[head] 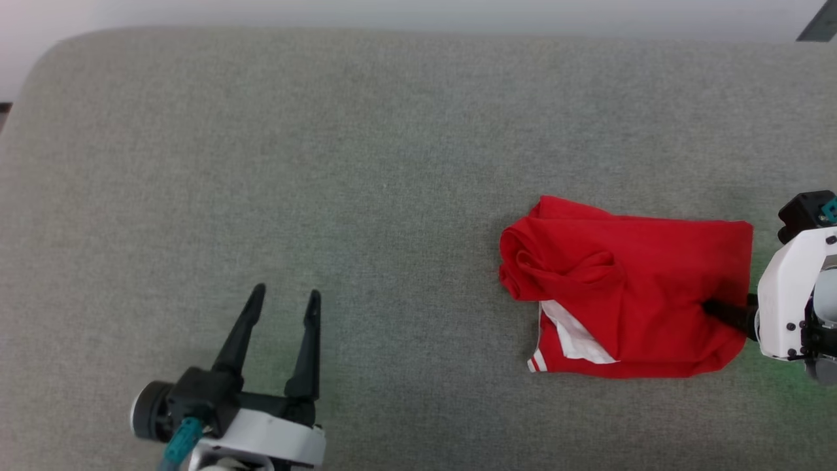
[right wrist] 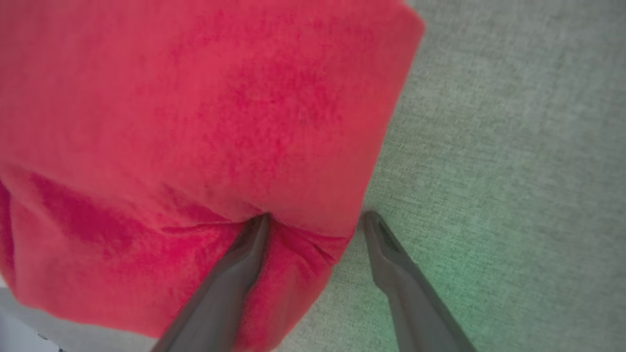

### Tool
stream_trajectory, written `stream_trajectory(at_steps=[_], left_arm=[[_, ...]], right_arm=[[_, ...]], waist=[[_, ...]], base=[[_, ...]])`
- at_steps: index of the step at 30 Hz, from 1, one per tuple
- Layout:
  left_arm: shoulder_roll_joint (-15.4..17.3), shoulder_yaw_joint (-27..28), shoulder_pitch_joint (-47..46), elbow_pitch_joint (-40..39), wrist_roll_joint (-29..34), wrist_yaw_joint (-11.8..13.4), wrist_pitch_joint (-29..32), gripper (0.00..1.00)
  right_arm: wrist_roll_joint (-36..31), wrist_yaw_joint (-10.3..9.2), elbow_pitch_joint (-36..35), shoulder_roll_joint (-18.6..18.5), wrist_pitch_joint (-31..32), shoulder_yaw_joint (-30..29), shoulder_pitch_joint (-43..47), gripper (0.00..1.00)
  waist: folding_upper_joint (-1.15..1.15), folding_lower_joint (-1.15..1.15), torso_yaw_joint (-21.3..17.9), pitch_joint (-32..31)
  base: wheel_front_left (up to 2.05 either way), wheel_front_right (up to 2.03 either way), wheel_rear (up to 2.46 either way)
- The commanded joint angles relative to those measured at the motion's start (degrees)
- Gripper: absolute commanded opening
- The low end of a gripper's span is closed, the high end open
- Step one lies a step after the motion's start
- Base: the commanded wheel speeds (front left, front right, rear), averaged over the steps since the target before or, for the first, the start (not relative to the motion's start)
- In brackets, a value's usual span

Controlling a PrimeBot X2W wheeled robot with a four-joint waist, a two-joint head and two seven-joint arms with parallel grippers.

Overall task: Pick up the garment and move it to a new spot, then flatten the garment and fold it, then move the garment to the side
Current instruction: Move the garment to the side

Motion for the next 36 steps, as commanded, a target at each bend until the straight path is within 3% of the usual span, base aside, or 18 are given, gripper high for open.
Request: stream_trajectory(at_steps=[1, 3, 4, 12, 24, 32, 36], left_arm=[[0.39, -0.57, -1.23, 0.49, -0.33, -0.15, 0.03, 1.00], [0.73, -0.96, -2.16, 0.76, -0.37, -0.15, 0.03, 1.00], [0.89, -1.10, -2.69, 0.83, -0.32, -0.15, 0.03, 1.00], [2.50, -0.63, -5.12, 0.55, 1.23, -0.14, 0.03, 1.00], [7.53, -5.21, -10.93, -1.78, 1.89, -0.13, 0.03, 1.00], [13.15, -11.98, -20.19, -3.19, 1.78, -0.13, 0.04, 1.00], [15.89, -13.97, -24.40, -3.58, 1.14, -0.13, 0.03, 1.00]], right_arm=[[-0.52, -0.09, 1.17, 1.01, -0.49, 1.03, 1.41, 1.00], [-0.34, -0.10, 1.59, 1.50, -1.05, 1.37, 1.88, 0.20], [-0.02, -0.10, 1.70, 1.82, -1.50, 1.40, 1.95, 0.00], [2.48, -0.17, 2.13, 2.29, -8.13, -2.25, 1.56, 0.00], [4.28, -0.10, 3.89, -0.79, -17.41, -11.08, 0.33, 0.00], [2.27, -0.10, 8.81, -2.07, -23.47, -14.91, -4.89, 0.00], [0.90, -0.10, 11.83, -2.59, -26.61, -16.06, -8.82, 0.00]], waist=[[0.00, 0.00, 0.48, 1.07], [0.00, 0.00, 0.21, 1.43], [0.00, 0.00, 0.00, 1.59], [0.00, 0.00, -4.24, 1.89], [0.00, 0.00, -16.03, 4.01], [0.00, 0.00, -21.82, 9.80], [0.00, 0.00, -22.76, 12.40]], base=[[0.00, 0.00, 0.00], [0.00, 0.00, 0.00], [0.00, 0.00, 0.00], [0.00, 0.00, 0.00], [0.00, 0.00, 0.00], [0.00, 0.00, 0.00], [0.00, 0.00, 0.00]])
